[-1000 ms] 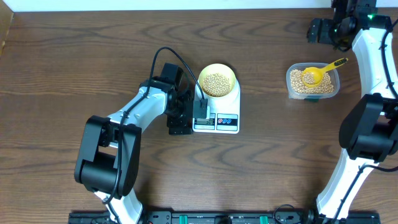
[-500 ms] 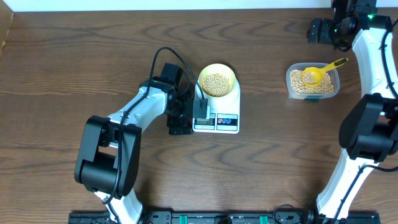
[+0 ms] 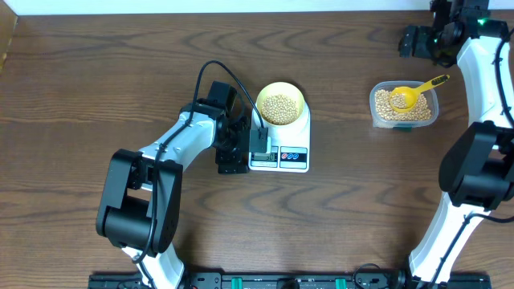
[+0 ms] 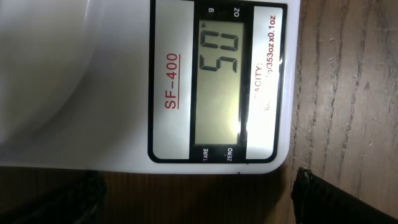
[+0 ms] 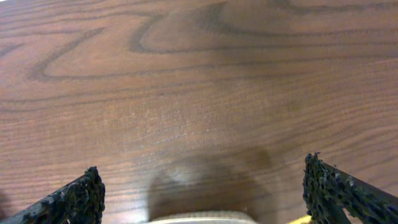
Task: Scoop item into bowl and weigh 50g on scale
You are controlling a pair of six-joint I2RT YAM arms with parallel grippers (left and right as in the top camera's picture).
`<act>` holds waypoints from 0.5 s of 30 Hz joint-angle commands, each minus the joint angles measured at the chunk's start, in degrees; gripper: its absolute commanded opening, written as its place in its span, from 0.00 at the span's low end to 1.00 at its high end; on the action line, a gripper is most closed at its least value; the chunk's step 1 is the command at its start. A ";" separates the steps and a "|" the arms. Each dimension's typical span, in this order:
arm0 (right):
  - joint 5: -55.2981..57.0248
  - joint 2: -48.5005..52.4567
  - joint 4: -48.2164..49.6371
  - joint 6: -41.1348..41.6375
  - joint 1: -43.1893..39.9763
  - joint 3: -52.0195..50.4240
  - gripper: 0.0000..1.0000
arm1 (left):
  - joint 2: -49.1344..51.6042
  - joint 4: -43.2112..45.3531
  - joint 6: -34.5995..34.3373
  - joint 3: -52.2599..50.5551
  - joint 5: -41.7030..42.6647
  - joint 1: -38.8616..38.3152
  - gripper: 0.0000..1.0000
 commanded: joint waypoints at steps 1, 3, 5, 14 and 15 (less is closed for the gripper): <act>-0.55 -8.35 -0.72 0.96 1.05 -0.11 0.99 | 0.35 -0.13 -0.50 -0.72 -0.13 0.04 0.97; -0.55 -12.33 -0.90 0.96 1.81 -0.11 0.99 | 0.35 -0.13 -0.50 -0.72 -0.13 0.04 0.98; -0.57 -15.87 -0.87 0.96 2.43 -0.11 0.99 | 0.35 -0.15 -0.50 -0.72 -0.13 0.04 0.98; -0.57 -30.32 -0.90 0.96 3.06 -0.11 0.99 | 0.35 -0.13 -0.50 -0.72 -0.13 0.04 0.98; -0.55 -31.67 -0.90 0.96 3.06 -0.11 0.99 | 0.35 -0.13 -0.48 -0.72 -0.13 0.04 0.98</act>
